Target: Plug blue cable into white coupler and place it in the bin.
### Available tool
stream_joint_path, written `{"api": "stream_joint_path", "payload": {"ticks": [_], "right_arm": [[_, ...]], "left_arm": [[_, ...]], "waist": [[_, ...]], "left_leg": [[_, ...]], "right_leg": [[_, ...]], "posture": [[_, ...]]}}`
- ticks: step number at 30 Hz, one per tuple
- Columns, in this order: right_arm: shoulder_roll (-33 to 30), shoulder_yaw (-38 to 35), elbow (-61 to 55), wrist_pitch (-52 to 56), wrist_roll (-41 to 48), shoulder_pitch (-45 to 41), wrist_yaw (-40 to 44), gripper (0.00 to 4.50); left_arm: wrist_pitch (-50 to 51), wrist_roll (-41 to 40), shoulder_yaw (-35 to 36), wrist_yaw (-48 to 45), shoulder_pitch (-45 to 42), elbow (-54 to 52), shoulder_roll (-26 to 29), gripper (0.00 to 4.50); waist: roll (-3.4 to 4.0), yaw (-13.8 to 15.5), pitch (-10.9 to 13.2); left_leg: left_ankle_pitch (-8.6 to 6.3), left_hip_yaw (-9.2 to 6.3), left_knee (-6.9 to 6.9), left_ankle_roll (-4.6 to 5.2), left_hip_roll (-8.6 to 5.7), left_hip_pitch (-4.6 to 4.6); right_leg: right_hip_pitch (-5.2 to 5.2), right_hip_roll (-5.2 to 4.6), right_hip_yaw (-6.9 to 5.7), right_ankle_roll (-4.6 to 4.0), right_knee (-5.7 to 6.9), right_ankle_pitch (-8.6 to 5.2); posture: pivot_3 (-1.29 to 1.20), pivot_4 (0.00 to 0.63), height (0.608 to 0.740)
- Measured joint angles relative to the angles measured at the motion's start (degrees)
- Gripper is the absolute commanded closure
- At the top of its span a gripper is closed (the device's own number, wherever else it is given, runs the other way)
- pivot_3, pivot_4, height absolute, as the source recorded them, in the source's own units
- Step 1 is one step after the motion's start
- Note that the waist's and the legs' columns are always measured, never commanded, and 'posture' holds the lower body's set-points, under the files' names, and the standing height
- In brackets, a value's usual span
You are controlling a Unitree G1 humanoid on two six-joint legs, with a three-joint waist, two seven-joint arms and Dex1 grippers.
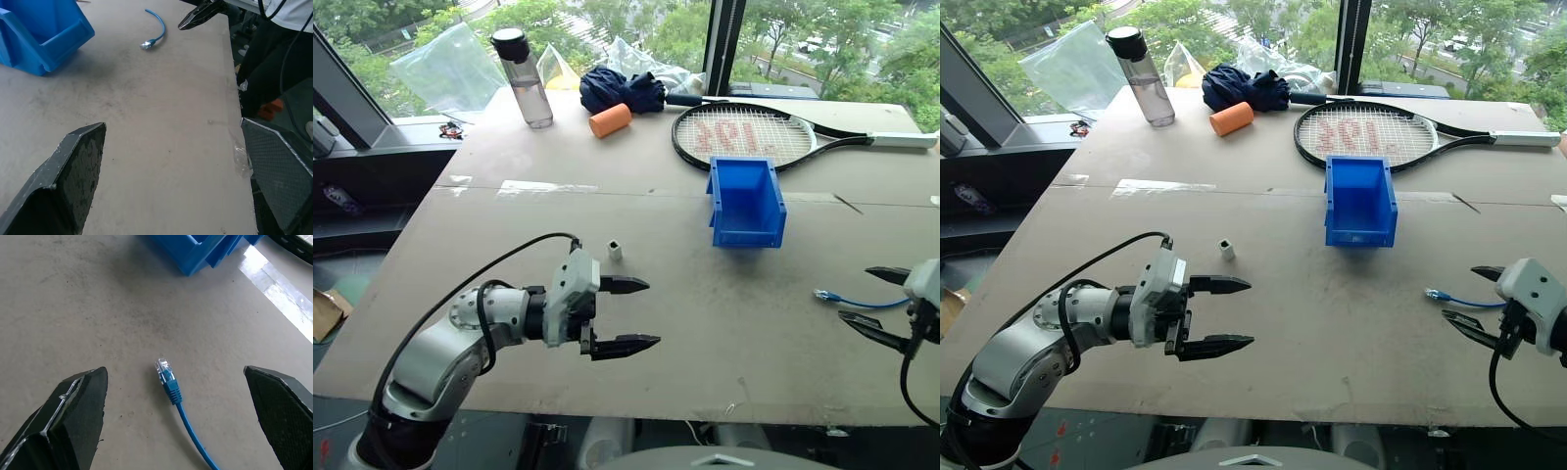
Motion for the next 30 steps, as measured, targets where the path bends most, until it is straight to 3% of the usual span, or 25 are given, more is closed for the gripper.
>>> {"api": "stream_joint_path", "payload": {"ticks": [6, 7, 8, 9, 10, 12, 16, 22, 25, 30], "right_arm": [[-2.42, 13.54, 11.83, 4.44, -2.71, -16.74, 4.95, 0.0], [-2.42, 14.43, 12.4, 5.14, -2.86, -17.58, 5.29, 0.49], [-2.42, 16.46, 13.78, 6.07, -3.26, -19.69, 5.82, 0.65], [-2.37, 19.23, 15.84, 6.32, -4.4, -21.99, 6.47, 1.39], [-2.35, 19.78, 16.27, 6.32, -4.71, -22.12, 6.52, 1.62], [-1.08, 23.03, 20.2, 4.84, -7.15, -23.71, 7.02, 2.97], [-0.38, 23.93, 21.71, 2.47, -7.54, -24.25, 8.11, 4.3], [0.14, 23.21, 17.02, 4.01, -6.79, -22.35, 7.54, 4.42], [4.35, 24.47, 8.2, 11.02, -3.24, -23.45, 5.65, 4.42], [13.43, 36.87, -2.99, 25.59, -3.36, -36.58, -1.21, 4.42]], "left_arm": [[-1.12, 0.13, 0.04, -1.13, 1.67, -0.45, 0.8, 0.04], [-1.26, 0.16, 0.14, -1.12, 1.9, -0.52, 0.87, 0.0], [-1.45, 0.21, 0.18, -1.02, 2.13, -0.62, 0.88, 0.0], [-1.59, 0.27, 0.16, -0.67, 2.31, -1.01, 0.86, 0.0], [-1.61, 0.28, 0.16, -0.65, 2.34, -1.21, 0.86, 0.0], [-1.79, 0.8, 0.18, 0.12, 2.89, -1.42, 0.78, 0.0], [-2.13, 1.32, 0.23, 0.72, 2.96, -1.39, 0.77, 0.0], [-3.23, 1.63, 0.45, 0.53, 3.43, 0.02, 0.78, 0.0], [-3.46, 1.74, 0.69, 0.49, 3.51, 1.33, 0.78, 0.0], [-6.69, 4.21, 0.82, 0.06, 0.75, 5.86, 0.38, 0.0]], "waist": [[0.02, -0.16, 0.06], [0.02, 0.01, 0.06], [0.01, 0.06, 0.05], [0.03, 0.16, 0.06], [0.03, 0.22, 0.06], [-0.02, 0.16, 0.04], [-0.04, -0.03, -0.01], [-0.04, -0.08, -0.01], [0.02, -0.69, 0.02], [0.04, -1.36, 0.04]], "left_leg": [[-0.01, -0.02, 0.08, 0.01, 0.07, 0.01], [-0.01, -0.06, 0.07, 0.02, 0.07, 0.01], [-0.01, -0.05, 0.08, 0.02, 0.07, 0.01], [-0.01, -0.05, 0.08, 0.02, 0.06, -0.01], [-0.01, -0.06, 0.08, 0.02, 0.06, -0.02], [-0.01, -0.06, 0.08, 0.02, 0.06, 0.0], [-0.01, -0.03, 0.11, 0.02, 0.08, 0.11], [-0.01, -0.05, 0.14, 0.02, 0.09, 0.13], [-0.01, -0.09, 0.12, 0.02, 0.14, 0.14], [-0.01, -0.19, 0.11, 0.02, 0.14, 0.06]], "right_leg": [[0.03, 0.1, 0.01, -0.02, 0.02, 0.01], [0.04, 0.1, -0.01, -0.02, 0.02, 0.01], [0.04, 0.11, -0.01, -0.02, 0.02, 0.01], [0.04, 0.1, 0.0, -0.02, 0.01, 0.01], [0.04, 0.09, -0.01, -0.02, 0.01, 0.01], [0.05, 0.1, -0.01, -0.02, 0.01, 0.01], [0.13, 0.12, 0.02, -0.02, 0.04, 0.02], [0.18, 0.13, 0.0, -0.01, 0.07, 0.02], [0.17, 0.18, 0.0, 0.01, 0.09, 0.03], [0.05, 0.21, -0.1, -0.02, 0.12, 0.03]], "posture": [[0.0, 0.15, 0.74], [0.0, 0.15, 0.74], [0.0, 0.15, 0.74], [0.0, 0.15, 0.74], [0.0, 0.15, 0.74], [0.0, 0.15, 0.74], [0.0, 0.15, 0.74], [0.0, 0.15, 0.74], [0.0, 0.15, 0.74], [0.0, 0.15, 0.74]]}}
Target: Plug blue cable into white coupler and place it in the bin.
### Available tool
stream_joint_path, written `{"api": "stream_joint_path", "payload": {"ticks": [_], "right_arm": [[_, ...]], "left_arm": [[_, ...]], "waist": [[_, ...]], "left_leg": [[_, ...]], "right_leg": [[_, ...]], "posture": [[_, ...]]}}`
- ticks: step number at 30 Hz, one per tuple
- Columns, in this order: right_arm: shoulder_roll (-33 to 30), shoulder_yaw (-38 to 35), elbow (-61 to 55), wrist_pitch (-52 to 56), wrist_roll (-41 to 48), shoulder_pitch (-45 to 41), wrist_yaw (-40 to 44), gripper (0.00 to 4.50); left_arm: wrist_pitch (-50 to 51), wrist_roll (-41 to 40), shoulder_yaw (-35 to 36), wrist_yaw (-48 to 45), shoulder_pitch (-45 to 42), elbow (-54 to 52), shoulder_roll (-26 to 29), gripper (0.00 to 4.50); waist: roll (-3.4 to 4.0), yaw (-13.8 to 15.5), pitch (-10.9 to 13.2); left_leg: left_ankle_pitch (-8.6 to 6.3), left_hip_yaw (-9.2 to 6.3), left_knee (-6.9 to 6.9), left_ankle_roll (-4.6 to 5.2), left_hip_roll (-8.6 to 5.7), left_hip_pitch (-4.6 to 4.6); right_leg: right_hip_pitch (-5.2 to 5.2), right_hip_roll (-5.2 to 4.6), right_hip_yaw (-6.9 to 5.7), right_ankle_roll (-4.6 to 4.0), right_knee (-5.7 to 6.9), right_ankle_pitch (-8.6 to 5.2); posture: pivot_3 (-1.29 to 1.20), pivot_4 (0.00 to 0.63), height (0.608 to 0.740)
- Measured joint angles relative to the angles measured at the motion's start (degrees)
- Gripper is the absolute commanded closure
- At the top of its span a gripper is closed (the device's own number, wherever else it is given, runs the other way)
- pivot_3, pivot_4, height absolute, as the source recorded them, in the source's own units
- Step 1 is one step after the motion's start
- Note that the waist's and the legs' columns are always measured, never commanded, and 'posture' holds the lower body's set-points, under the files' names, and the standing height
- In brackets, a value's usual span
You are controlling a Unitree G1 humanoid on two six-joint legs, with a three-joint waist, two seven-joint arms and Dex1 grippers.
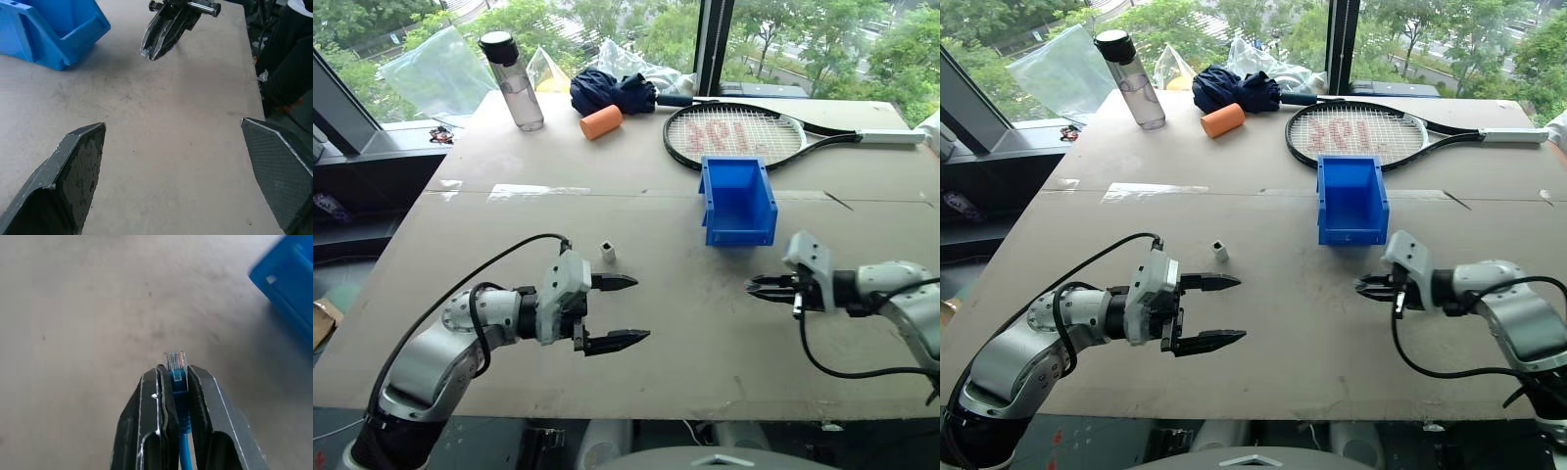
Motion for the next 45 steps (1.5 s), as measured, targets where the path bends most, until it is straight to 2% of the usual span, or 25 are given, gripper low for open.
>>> {"api": "stream_joint_path", "payload": {"ticks": [2, 5, 6, 8, 9, 12, 15, 18, 21, 24, 30, 34, 41, 45], "right_arm": [[3.08, 5.69, 0.47, 2.92, -2.21, -4.68, -1.68, 4.42], [4.32, 9.03, 2.08, 3.38, -3.9, -6.93, -2.43, 4.42], [5.54, 11.81, 6.37, 2.3, -6.69, -8.82, -2.74, 3.81], [6.08, 12.38, 7.89, 0.82, -7.67, -9.56, -2.68, 3.36], [6.35, 12.55, 8.17, 0.12, -7.82, -9.51, -2.38, 2.74], [6.35, 12.09, 7.43, -2.05, -7.57, -7.68, -2.02, 1.44], [4.2, 5.03, 2.67, -5.4, -4.35, 0.81, -1.93, 1.44], [1.22, -6.48, -4.8, -10.63, -1.28, 11.79, -2.09, 1.44], [1.35, -13.65, -10.51, -12.85, 0.66, 21.47, -3.5, 1.44], [4.21, -21.44, -18.08, -13.09, 2.99, 33.24, -6.88, 1.44], [8.21, -26.93, -25.95, -13.09, 3.22, 45.49, -12.71, 1.44], [10.54, -28.3, -29.51, -13.12, 2.91, 51.26, -15.4, 1.36], [13.03, -28.45, -30.95, -14.71, 1.49, 56.74, -18.93, 1.36], [14.79, -26.64, -30.96, -14.02, 2.82, 55.82, -20.64, 1.36]], "left_arm": [[-0.72, 0.73, 0.01, -0.12, -1.22, 1.69, -0.02, 0.0], [-1.52, 1.7, -0.18, -0.63, -1.81, 2.8, 0.01, 0.0], [-2.33, 3.61, -1.56, -0.82, -3.62, 4.6, -0.21, 0.0], [-2.86, 5.18, -3.02, -0.57, -5.5, 5.8, -1.22, 0.0], [-2.93, 6.05, -4.24, -0.45, -7.01, 6.51, -2.39, 0.0], [-2.93, 7.56, -7.8, -0.42, -10.65, 7.78, -5.0, 0.0], [-3.61, 11.31, -12.19, 1.1, -14.56, 9.76, -8.98, 0.0], [-3.7, 15.61, -15.93, 3.25, -17.03, 13.98, -12.15, 0.0], [-3.96, 18.32, -19.06, 4.09, -19.76, 17.76, -15.65, 0.0], [-4.79, 21.49, -22.56, 4.0, -24.48, 24.18, -19.16, 0.0], [-10.04, 25.73, -25.52, 0.21, -31.61, 36.92, -22.59, 0.0], [-15.36, 28.68, -27.8, -3.83, -34.72, 45.02, -23.62, 1.06], [-22.59, 31.06, -28.06, -7.48, -37.14, 52.69, -26.92, 4.43], [-21.76, 30.29, -27.07, -10.43, -36.29, 52.3, -26.94, 4.43]], "waist": [[-0.02, 0.3, -0.01], [-0.04, 0.84, 0.0], [-0.06, 1.09, 0.0], [-0.1, 1.23, -0.03], [-0.14, 1.22, -0.05], [-0.16, 1.15, -0.07], [-0.07, 1.72, -0.04], [-0.13, 1.52, -0.07], [-0.15, 1.43, -0.09], [-0.14, 1.47, -0.09], [-0.12, 1.33, -0.15], [-0.12, 1.34, -0.15], [-0.18, 1.51, -0.19], [-0.17, 1.44, -0.2]], "left_leg": [[0.0, -0.04, 0.0, 0.0, -0.05, -0.07], [0.0, -0.06, 0.0, 0.0, -0.13, -0.17], [0.0, -0.02, 0.0, 0.0, -0.17, -0.17], [0.0, 0.03, 0.0, 0.0, -0.16, -0.1], [0.0, 0.01, 0.0, 0.0, -0.14, -0.1], [0.0, -0.01, 0.02, 0.0, -0.11, -0.07], [0.0, -0.06, 0.05, 0.0, -0.18, -0.14], [-0.01, -0.05, 0.05, 0.03, -0.17, -0.16], [-0.01, -0.06, 0.02, 0.03, -0.1, -0.11], [-0.01, -0.07, 0.04, 0.03, -0.07, -0.1], [-0.01, -0.01, 0.08, 0.03, -0.06, -0.08], [-0.01, 0.04, 0.08, 0.03, -0.07, -0.11], [-0.02, 0.03, 0.09, 0.04, -0.08, -0.14], [-0.02, 0.01, 0.08, 0.04, -0.07, -0.13]], "right_leg": [[-0.04, -0.04, -0.02, 0.05, -0.02, 0.03], [-0.08, -0.13, -0.04, 0.12, -0.07, 0.07], [-0.08, -0.15, -0.02, 0.11, -0.1, 0.07], [-0.05, -0.14, 0.02, 0.11, -0.07, 0.07], [-0.05, -0.11, 0.0, 0.11, -0.06, 0.07], [-0.04, -0.08, -0.01, 0.14, 0.02, 0.09], [-0.03, -0.12, -0.03, 0.24, 0.0, 0.14], [-0.03, -0.1, -0.02, 0.28, -0.04, 0.15], [-0.02, -0.04, -0.04, 0.28, 0.01, 0.15], [-0.02, 0.02, -0.04, 0.29, 0.04, 0.14], [-0.01, 0.06, 0.02, 0.3, 0.04, 0.13], [-0.02, 0.05, 0.06, 0.29, -0.02, 0.13], [-0.02, 0.01, 0.04, 0.18, -0.03, 0.0], [-0.02, 0.02, 0.04, 0.17, -0.02, 0.01]], "posture": [[0.0, 0.15, 0.74], [0.0, 0.15, 0.74], [0.0, 0.15, 0.74], [0.0, 0.15, 0.74], [0.0, 0.15, 0.74], [0.0, 0.15, 0.74], [0.0, 0.15, 0.74], [0.0, 0.15, 0.74], [0.0, 0.15, 0.74], [0.0, 0.15, 0.74], [0.0, 0.15, 0.74], [0.0, 0.15, 0.74], [0.0, 0.15, 0.74], [0.0, 0.15, 0.74]]}}
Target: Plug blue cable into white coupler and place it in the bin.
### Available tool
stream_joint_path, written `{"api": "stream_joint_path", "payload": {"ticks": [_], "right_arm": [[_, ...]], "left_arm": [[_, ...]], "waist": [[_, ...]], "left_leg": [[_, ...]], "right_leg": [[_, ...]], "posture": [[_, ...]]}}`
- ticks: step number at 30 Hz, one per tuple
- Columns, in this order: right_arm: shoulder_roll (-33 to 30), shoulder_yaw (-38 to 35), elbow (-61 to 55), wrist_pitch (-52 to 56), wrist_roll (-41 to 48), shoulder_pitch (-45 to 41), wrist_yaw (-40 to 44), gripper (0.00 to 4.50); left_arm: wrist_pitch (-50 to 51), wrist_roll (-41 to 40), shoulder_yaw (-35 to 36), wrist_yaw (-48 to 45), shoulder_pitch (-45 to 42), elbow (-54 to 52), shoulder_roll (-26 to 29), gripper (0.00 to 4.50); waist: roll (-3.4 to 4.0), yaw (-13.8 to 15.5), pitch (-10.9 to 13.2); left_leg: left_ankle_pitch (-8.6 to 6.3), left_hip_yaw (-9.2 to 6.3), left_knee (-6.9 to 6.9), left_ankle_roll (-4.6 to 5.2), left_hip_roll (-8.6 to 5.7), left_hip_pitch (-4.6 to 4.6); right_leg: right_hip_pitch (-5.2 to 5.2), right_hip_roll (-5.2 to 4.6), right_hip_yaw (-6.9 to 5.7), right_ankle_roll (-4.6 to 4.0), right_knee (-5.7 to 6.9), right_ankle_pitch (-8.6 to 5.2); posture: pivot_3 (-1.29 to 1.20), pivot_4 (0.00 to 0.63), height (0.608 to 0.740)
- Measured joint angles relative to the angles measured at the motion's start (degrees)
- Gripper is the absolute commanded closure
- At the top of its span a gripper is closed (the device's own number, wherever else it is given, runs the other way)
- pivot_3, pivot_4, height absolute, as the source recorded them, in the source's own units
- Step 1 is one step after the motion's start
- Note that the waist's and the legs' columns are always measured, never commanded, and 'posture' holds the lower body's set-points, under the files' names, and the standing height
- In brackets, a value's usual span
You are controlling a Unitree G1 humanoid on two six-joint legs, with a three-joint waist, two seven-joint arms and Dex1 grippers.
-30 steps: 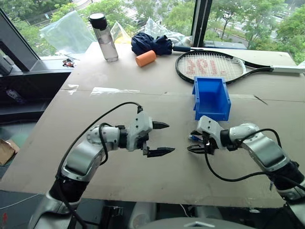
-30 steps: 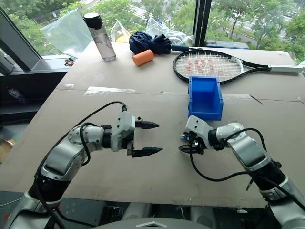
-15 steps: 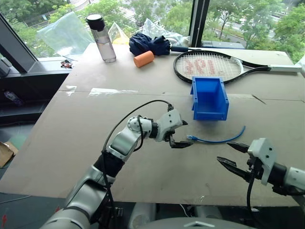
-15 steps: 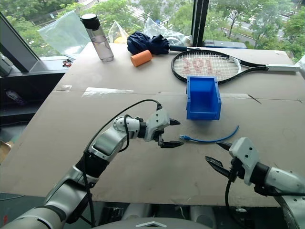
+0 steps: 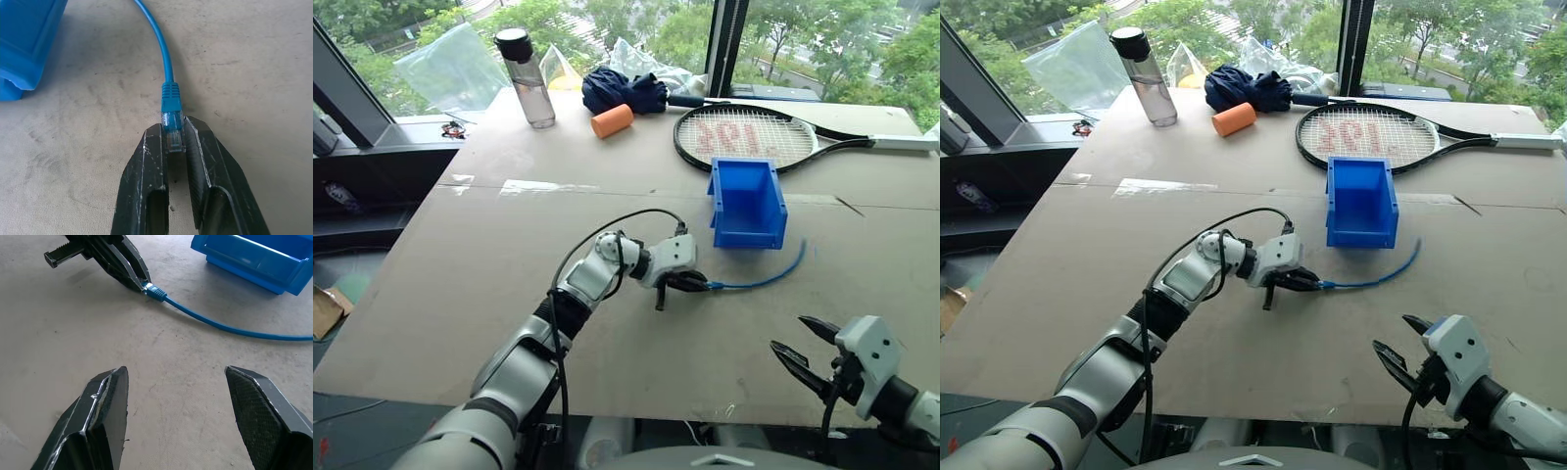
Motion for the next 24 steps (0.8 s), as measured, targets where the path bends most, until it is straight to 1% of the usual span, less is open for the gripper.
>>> {"api": "stream_joint_path", "payload": {"ticks": [3, 4, 7, 11, 14, 17, 18, 24], "right_arm": [[1.95, 0.75, 0.0, 1.69, 2.74, -1.52, -1.18, 1.36], [2.63, 1.06, 0.0, 2.76, 4.68, -2.32, -2.05, 1.36], [7.66, 1.31, -0.02, 7.51, 15.38, -6.06, -5.82, 1.36], [9.65, 1.74, -0.31, 12.03, 28.25, -10.67, -11.82, 1.36], [10.56, 4.13, -0.61, 14.25, 35.52, -15.59, -16.91, 1.36], [11.34, 5.77, -0.44, 14.77, 41.73, -20.29, -21.06, 1.36], [11.4, 5.84, -0.1, 14.72, 44.64, -21.94, -22.91, 1.77], [8.37, 5.89, 0.88, 14.6, 51.57, -24.12, -26.95, 1.77]], "left_arm": [[4.69, -3.21, 1.39, -2.21, 1.74, -2.25, -0.02, 4.43], [8.24, -5.39, 2.4, -3.02, 2.44, -3.74, -0.06, 4.43], [24.57, -17.07, 8.26, -5.19, 3.99, -12.98, 1.57, 4.43], [38.81, -27.52, 14.3, -4.88, 4.64, -22.3, 4.0, 4.43], [46.88, -33.91, 17.78, -2.13, 6.02, -25.67, 3.37, 4.43], [51.61, -38.24, 19.81, 0.29, 6.53, -28.52, 2.88, 4.43], [53.27, -39.88, 20.37, 1.36, 6.62, -29.45, 2.83, 4.5], [56.67, -43.54, 21.82, 4.15, 6.96, -30.32, 2.81, 4.5]], "waist": [[0.01, -0.1, 0.01], [0.01, -0.09, 0.02], [-0.02, -0.18, 0.05], [0.07, -0.38, 0.01], [0.06, -0.39, 0.02], [0.06, -0.41, 0.03], [0.06, -0.37, 0.02], [0.06, -0.44, 0.02]], "left_leg": [[0.0, -0.03, 0.0, 0.0, 0.03, -0.01], [0.0, -0.05, 0.0, 0.0, 0.03, -0.02], [0.0, -0.19, 0.01, 0.0, 0.12, -0.04], [0.0, -0.43, 0.0, 0.0, 0.11, 0.01], [0.0, -0.54, 0.0, 0.0, 0.06, -0.01], [0.0, -0.59, 0.0, 0.0, 0.03, -0.02], [0.0, -0.6, 0.0, 0.0, 0.01, -0.01], [0.0, -0.61, -0.02, 0.0, -0.01, -0.01]], "right_leg": [[-0.01, 0.01, -0.02, -0.04, 0.02, 0.02], [-0.02, 0.01, -0.03, -0.04, 0.03, 0.02], [-0.03, 0.01, -0.09, -0.04, 0.06, 0.03], [0.0, -0.01, -0.07, -0.06, 0.06, 0.02], [0.0, -0.01, -0.14, -0.04, 0.06, 0.03], [0.0, -0.02, -0.18, 0.01, 0.06, 0.06], [0.02, -0.02, -0.19, 0.04, 0.05, 0.08], [0.01, 0.0, -0.2, 0.06, 0.06, 0.09]], "posture": [[0.0, 0.15, 0.74], [0.0, 0.15, 0.74], [0.0, 0.15, 0.74], [0.0, 0.15, 0.74], [0.0, 0.15, 0.74], [0.0, 0.15, 0.74], [0.0, 0.15, 0.74], [0.0, 0.15, 0.74]]}}
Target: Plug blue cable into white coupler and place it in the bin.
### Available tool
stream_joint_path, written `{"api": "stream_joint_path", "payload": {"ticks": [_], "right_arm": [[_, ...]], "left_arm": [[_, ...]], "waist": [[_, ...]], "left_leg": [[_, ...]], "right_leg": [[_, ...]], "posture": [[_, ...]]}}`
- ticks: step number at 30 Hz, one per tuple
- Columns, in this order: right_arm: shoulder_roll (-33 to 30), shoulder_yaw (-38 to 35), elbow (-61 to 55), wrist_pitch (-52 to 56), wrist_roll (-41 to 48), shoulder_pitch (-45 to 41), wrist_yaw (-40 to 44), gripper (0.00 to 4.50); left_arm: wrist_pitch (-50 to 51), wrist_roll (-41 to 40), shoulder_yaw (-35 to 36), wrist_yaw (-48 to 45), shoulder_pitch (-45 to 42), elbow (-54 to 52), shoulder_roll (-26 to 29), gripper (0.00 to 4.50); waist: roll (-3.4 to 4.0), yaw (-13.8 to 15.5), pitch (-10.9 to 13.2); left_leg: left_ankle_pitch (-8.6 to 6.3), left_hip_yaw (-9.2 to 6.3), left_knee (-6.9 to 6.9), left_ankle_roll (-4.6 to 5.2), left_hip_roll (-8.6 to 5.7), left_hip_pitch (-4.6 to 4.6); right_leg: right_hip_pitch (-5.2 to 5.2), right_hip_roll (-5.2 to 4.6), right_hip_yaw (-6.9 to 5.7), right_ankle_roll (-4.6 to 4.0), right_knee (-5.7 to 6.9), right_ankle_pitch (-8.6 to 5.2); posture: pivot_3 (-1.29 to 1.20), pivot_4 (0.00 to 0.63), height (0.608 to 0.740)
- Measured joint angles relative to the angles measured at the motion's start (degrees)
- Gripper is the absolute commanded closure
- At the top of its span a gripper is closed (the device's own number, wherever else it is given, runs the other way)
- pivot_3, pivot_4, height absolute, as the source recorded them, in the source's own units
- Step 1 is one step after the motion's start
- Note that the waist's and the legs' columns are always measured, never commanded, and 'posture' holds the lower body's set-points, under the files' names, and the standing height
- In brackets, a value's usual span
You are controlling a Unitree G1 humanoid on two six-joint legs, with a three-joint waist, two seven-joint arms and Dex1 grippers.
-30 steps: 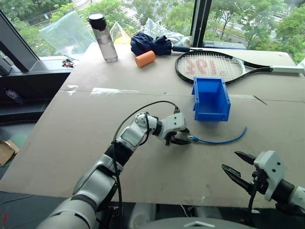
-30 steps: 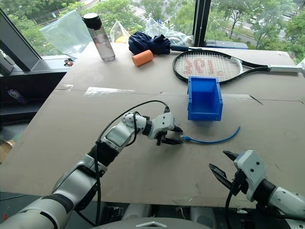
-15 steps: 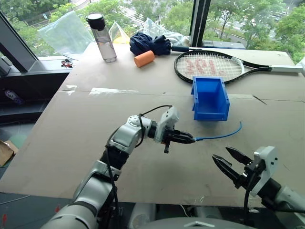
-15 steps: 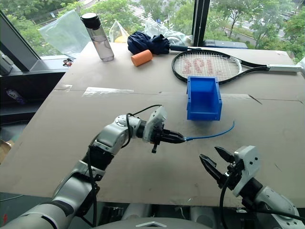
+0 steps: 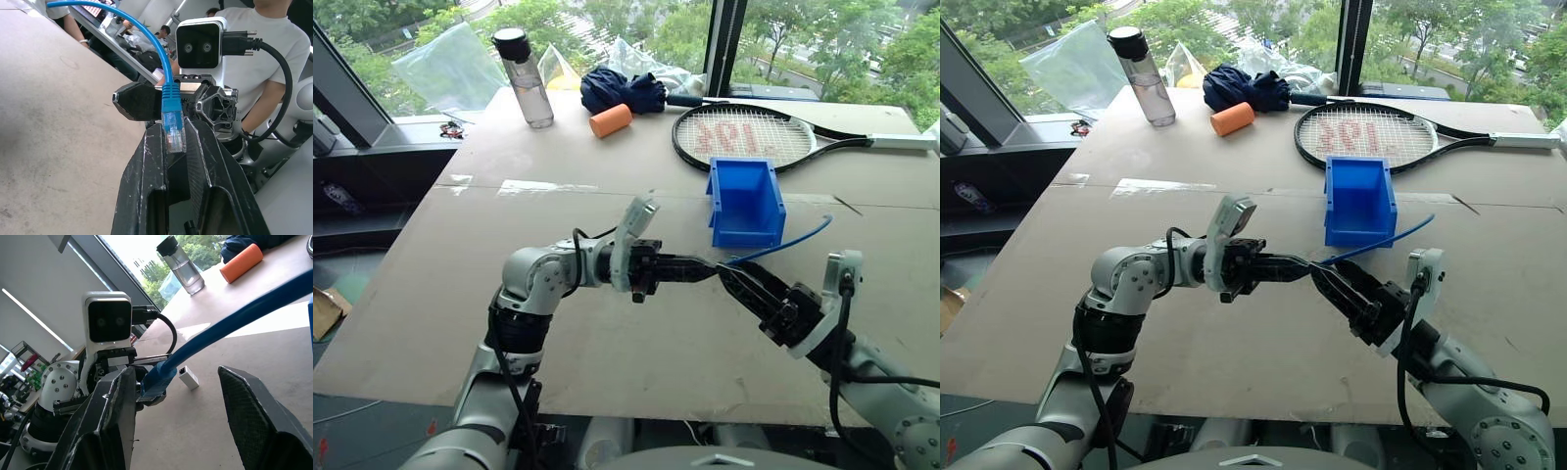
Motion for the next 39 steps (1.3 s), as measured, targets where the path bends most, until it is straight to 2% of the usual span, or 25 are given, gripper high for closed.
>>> {"api": "stream_joint_path", "payload": {"ticks": [3, 7, 13, 15, 16, 17, 18, 19, 21, 23, 26, 28, 34, 39], "right_arm": [[-0.47, 0.44, 0.37, -0.6, 1.87, -0.2, -0.23, 2.58], [-0.65, 1.65, 0.89, -2.13, 4.1, -0.85, -0.46, 4.46], [-1.35, 2.86, 1.03, -3.72, 4.79, -0.46, -0.09, 4.46], [-1.57, 3.14, 1.03, -4.14, 4.79, -0.16, 0.13, 4.5], [-1.83, 3.2, 1.06, -4.34, 4.68, -0.1, 0.17, 4.5], [-2.03, 3.21, 1.22, -4.77, 4.46, -0.04, 0.18, 4.5], [-2.03, 3.21, 1.26, -4.89, 4.41, 0.0, 0.19, 4.5], [-2.15, 3.35, 1.38, -5.01, 4.21, -0.01, 0.25, 4.5], [-2.39, 3.98, 1.55, -5.23, 4.01, -0.18, 0.39, 4.5], [-2.45, 4.19, 1.7, -5.61, 3.82, 0.07, 0.82, 4.5], [-2.73, 4.55, 2.98, -6.18, 2.03, -0.2, 1.89, 4.5], [-2.85, 5.59, 4.75, -6.22, 0.73, -1.1, 2.81, 4.5], [-2.94, 7.23, 7.9, -6.21, -2.04, -5.3, 5.15, 4.5], [-3.03, 7.59, 9.19, -6.16, -3.53, -6.15, 5.86, 4.5]], "left_arm": [[0.05, -0.28, 0.12, 0.38, -0.01, -0.13, 0.08, 4.5], [0.11, -0.99, 0.33, 0.97, -0.01, -0.13, 0.26, 4.5], [0.09, -1.91, 0.19, 0.86, -0.03, -0.14, 1.0, 4.5], [0.0, -1.95, 0.04, 0.82, -0.03, -0.3, 1.22, 3.46], [-0.08, -1.93, -0.02, 0.82, 0.02, -0.41, 1.52, 3.19], [-0.34, -1.91, -0.02, 0.83, 0.26, -0.98, 2.62, 2.69], [-0.48, -1.91, 0.03, 0.83, 0.38, -1.14, 3.08, 2.54], [-1.21, -1.77, 0.55, 1.63, 0.87, -1.56, 3.58, 1.98], [-3.73, -0.17, 1.26, 3.96, 2.08, -2.59, 3.97, 1.14], [-8.24, 3.61, 2.41, 6.09, 4.38, -3.66, 6.46, 1.14], [-20.37, 13.77, 3.48, 9.52, 9.37, -4.01, 12.44, 1.14], [-26.95, 19.22, 4.78, 11.76, 11.42, -1.77, 14.43, 1.14], [-36.1, 26.87, 5.19, 14.63, 13.69, 4.16, 15.63, 1.14], [-40.36, 30.23, 4.5, 16.19, 14.46, 8.73, 13.73, 1.14]], "waist": [[0.0, -0.12, 0.0], [0.0, -0.32, 0.0], [0.0, -0.51, 0.0], [0.0, -0.53, 0.0], [0.0, -0.6, 0.0], [0.0, -0.72, 0.0], [0.0, -0.83, 0.0], [0.0, -0.88, 0.0], [0.0, -0.88, 0.0], [0.02, -1.03, 0.01], [0.04, -1.09, 0.02], [0.04, -0.8, 0.04], [0.01, 0.02, 0.03], [0.01, 0.39, 0.04]], "left_leg": [[0.0, 0.0, 0.0, 0.0, 0.0, 0.0], [0.0, -0.02, -0.01, 0.0, 0.0, -0.01], [0.0, -0.03, -0.02, 0.0, 0.0, -0.01], [0.0, -0.03, -0.03, 0.0, 0.0, 0.0], [0.0, -0.03, -0.03, 0.0, 0.0, 0.0], [0.0, -0.04, -0.03, 0.0, 0.01, 0.0], [0.0, -0.03, -0.06, 0.0, 0.01, 0.01], [0.0, -0.05, -0.08, 0.0, 0.01, 0.02], [0.0, -0.06, -0.08, 0.0, 0.02, 0.02], [0.0, -0.02, -0.14, 0.0, 0.03, 0.05], [0.0, 0.01, -0.25, 0.0, 0.05, 0.1], [0.0, 0.0, -0.22, 0.0, 0.04, 0.06], [0.0, 0.08, -0.16, 0.0, -0.04, -0.01], [0.0, 0.03, -0.16, 0.0, -0.03, -0.02]], "right_leg": [[0.0, 0.0, 0.01, -0.08, 0.0, -0.04], [0.0, 0.01, -0.01, -0.08, 0.0, -0.04], [0.0, 0.01, -0.02, -0.1, 0.0, -0.06], [0.0, 0.01, -0.02, -0.12, 0.0, -0.07], [0.0, 0.01, -0.02, -0.12, 0.0, -0.07], [0.0, 0.01, -0.02, -0.12, 0.0, -0.07], [0.0, 0.01, -0.01, -0.13, 0.0, -0.08], [0.0, 0.01, -0.02, -0.14, 0.0, -0.08], [-0.01, 0.0, -0.02, -0.14, -0.01, -0.08], [-0.02, 0.01, 0.04, -0.15, -0.01, -0.08], [-0.06, 0.03, 0.09, -0.2, -0.01, -0.11], [-0.07, 0.0, 0.05, -0.21, -0.03, -0.11], [-0.07, -0.12, 0.1, -0.21, -0.1, -0.11], [-0.07, -0.11, 0.03, -0.14, -0.09, -0.07]], "posture": [[0.0, 0.15, 0.74], [0.0, 0.15, 0.74], [0.0, 0.15, 0.74], [0.0, 0.15, 0.74], [0.0, 0.15, 0.74], [0.0, 0.15, 0.74], [0.0, 0.15, 0.74], [0.0, 0.15, 0.74], [0.0, 0.15, 0.74], [0.0, 0.15, 0.74], [0.0, 0.15, 0.74], [0.0, 0.15, 0.74], [0.0, 0.15, 0.74], [0.0, 0.15, 0.74]]}}
